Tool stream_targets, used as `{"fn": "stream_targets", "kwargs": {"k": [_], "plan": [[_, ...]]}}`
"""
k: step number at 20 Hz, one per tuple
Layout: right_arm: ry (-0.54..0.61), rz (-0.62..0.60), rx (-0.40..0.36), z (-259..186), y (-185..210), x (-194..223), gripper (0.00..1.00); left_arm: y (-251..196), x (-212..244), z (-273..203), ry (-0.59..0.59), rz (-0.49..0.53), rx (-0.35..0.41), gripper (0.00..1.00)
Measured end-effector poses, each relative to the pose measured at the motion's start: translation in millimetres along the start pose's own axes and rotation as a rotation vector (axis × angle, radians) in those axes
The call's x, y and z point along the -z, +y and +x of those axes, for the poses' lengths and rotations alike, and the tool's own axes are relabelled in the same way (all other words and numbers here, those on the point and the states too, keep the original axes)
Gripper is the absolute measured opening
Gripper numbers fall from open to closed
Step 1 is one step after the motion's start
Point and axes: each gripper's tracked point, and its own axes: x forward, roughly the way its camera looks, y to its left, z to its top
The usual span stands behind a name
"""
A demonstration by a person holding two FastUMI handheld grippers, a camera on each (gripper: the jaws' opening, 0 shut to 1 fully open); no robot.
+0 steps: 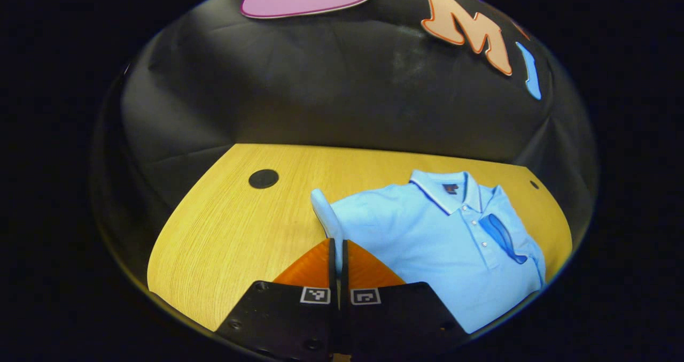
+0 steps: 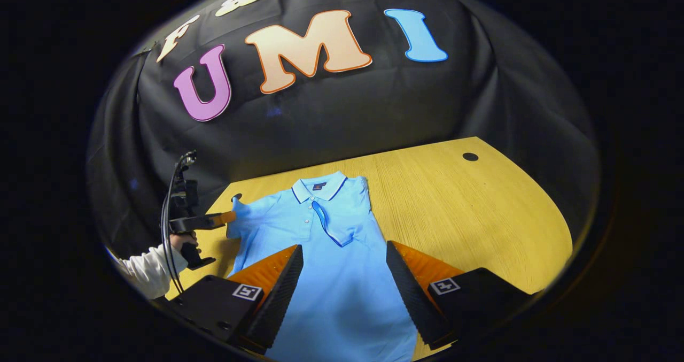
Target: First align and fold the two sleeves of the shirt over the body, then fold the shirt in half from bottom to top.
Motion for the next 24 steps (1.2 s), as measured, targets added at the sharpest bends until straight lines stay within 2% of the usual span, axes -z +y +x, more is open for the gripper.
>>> {"fn": "stream_targets", "kwargs": {"k": [3,7,11,13,14,17,18,24], "plan": [[0.003,0.011,-0.018,-0.8,-1.9,-1.3,0.98,-47.9,-11.5,-3.4,-0.008,0.026,0.063,0.00],[0.010,0.009,-0.016,0.8,-17.1,0.3,0.98,-117.2,-2.8,3.7,0.029,0.077,0.141,0.00],[0.020,0.025,-0.024,2.7,-31.2,1.9,0.98,-166.0,15.5,14.0,0.075,0.122,0.154,0.00],[0.020,0.020,-0.034,0.8,-38.7,1.4,0.98,-180.4,24.3,14.6,0.093,0.113,0.154,0.11],[0.026,0.017,-0.041,0.9,-42.8,2.9,0.98,-186.2,25.6,8.8,0.100,0.099,0.151,0.28],[0.033,0.008,-0.063,-0.9,-51.4,5.6,0.98,-190.7,22.1,-3.7,0.073,0.059,0.127,0.88],[0.031,-0.001,-0.072,-2.3,-53.4,6.4,0.98,-190.4,20.3,-11.3,0.059,0.046,0.123,0.98],[0.031,-0.118,-0.127,-22.0,-50.8,30.8,0.98,-157.2,27.6,-92.9,-0.019,0.041,0.037,0.96]]}}
